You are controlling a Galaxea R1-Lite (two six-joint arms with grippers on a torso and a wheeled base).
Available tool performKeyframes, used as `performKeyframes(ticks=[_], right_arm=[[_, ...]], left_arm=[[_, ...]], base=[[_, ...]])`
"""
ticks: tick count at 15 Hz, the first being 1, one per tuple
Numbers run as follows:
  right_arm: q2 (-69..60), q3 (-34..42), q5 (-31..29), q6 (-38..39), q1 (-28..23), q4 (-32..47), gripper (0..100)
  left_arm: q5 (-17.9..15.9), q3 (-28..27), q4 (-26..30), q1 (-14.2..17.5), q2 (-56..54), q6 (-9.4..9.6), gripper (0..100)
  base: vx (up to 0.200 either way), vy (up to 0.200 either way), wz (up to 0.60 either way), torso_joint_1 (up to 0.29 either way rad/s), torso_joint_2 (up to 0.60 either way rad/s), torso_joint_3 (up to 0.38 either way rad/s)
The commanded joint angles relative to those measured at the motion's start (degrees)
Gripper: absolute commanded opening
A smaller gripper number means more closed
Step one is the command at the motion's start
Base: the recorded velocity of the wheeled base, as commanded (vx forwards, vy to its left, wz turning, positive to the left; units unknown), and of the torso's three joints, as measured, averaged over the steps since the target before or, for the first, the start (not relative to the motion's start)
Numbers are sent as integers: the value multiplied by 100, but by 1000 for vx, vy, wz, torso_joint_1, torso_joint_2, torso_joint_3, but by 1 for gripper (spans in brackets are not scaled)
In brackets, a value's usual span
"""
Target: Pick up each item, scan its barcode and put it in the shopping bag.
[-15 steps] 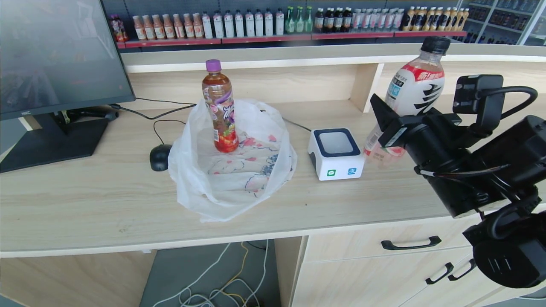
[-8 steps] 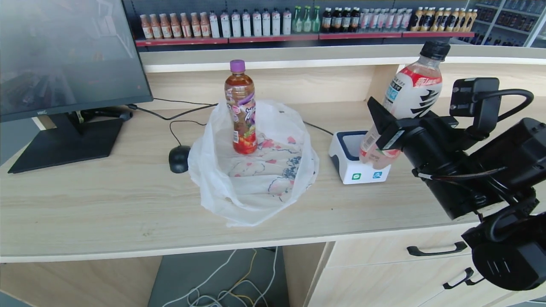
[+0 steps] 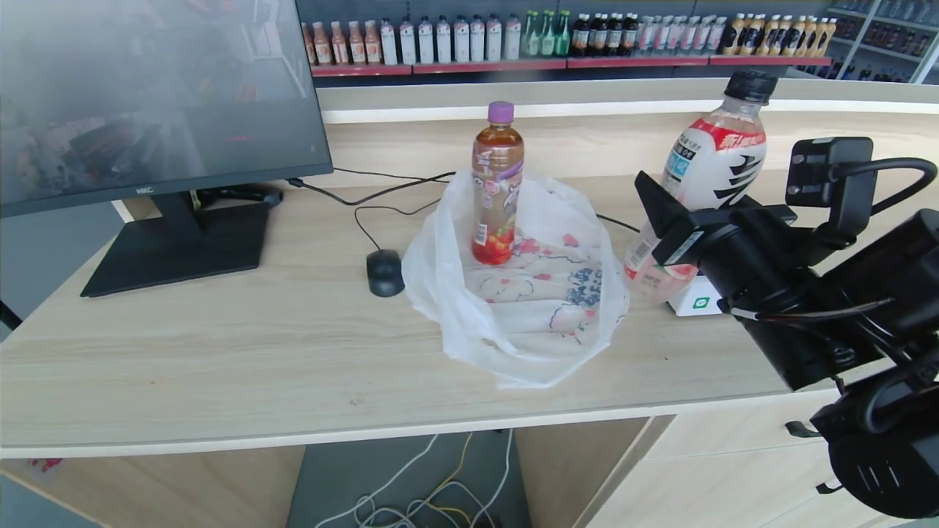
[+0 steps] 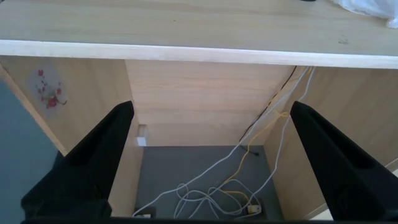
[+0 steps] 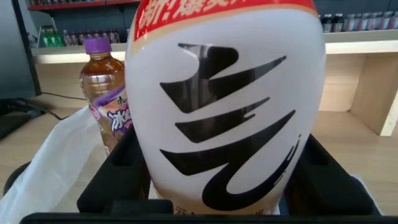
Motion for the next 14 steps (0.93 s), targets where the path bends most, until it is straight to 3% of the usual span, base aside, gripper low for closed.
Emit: performKeyframes(ticks=[1,7,14], right_arm=[[-22,14,-1,-3,208,-8,0],[215,-83,-1,-21,287,-8,0],[1094,-759,-1,-12,155,-8,0]], left_arm=[[0,0,-1,0,6,6,100],[0,0,-1,0,-2,6,100],[0,0,-1,0,-2,6,100]], base=[[0,0,0,0,0,0],[0,0,0,0,0,0],[0,0,0,0,0,0]])
